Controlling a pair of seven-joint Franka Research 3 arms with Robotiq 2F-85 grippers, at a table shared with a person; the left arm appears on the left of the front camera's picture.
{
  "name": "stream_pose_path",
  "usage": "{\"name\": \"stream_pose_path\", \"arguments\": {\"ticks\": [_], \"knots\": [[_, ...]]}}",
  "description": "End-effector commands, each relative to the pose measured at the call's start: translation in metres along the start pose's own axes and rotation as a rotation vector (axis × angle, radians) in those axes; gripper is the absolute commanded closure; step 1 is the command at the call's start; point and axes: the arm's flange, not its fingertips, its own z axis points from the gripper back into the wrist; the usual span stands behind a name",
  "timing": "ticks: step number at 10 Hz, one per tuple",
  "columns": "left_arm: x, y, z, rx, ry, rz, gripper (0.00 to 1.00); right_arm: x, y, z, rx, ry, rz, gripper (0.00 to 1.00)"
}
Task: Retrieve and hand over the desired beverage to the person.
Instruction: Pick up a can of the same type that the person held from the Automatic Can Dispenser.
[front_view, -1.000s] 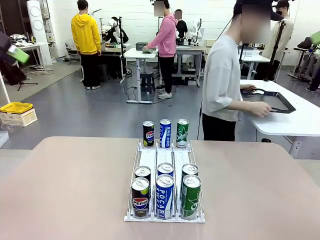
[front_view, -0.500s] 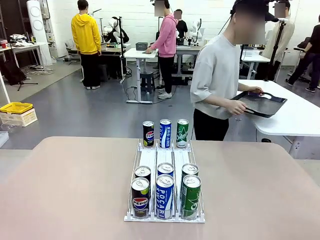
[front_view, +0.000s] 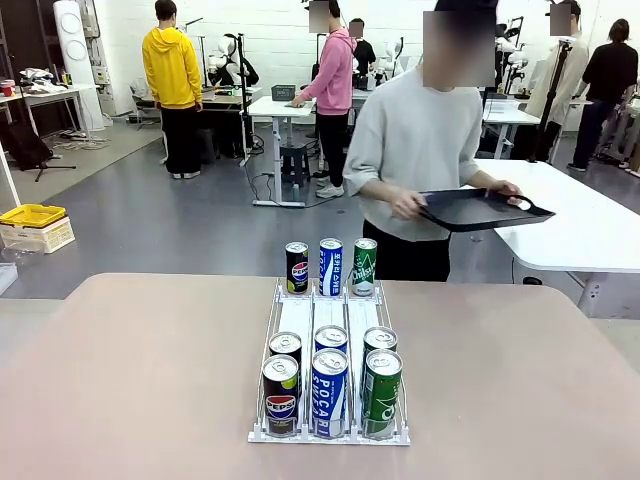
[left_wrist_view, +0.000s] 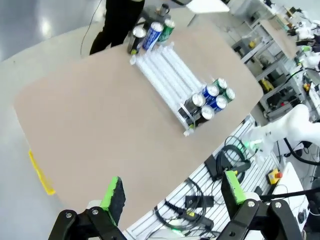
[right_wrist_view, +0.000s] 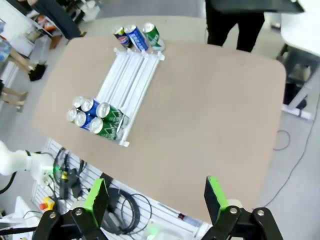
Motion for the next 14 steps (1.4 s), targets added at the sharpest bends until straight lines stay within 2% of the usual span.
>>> {"name": "stream_pose_path", "arguments": {"ticks": [1,2,14], "knots": [[0.0054,-0.0072,-0.0005,0.038,0.023,0.018,0.0,-0.0027,-0.0033,0.0089,0.009,0.001,0.024,0.0],[0.0,0.0,0.0,0.0,0.0,0.0,0.0,-0.0019,-0.0027,0.007,0.022,-0.006,0.022,0.0],[0.0,0.0,0.0,0.0,0.0,0.0,0.0,-0.0016,-0.0005,0.004,-0.001,-0.001,0.0,0.0]]}}
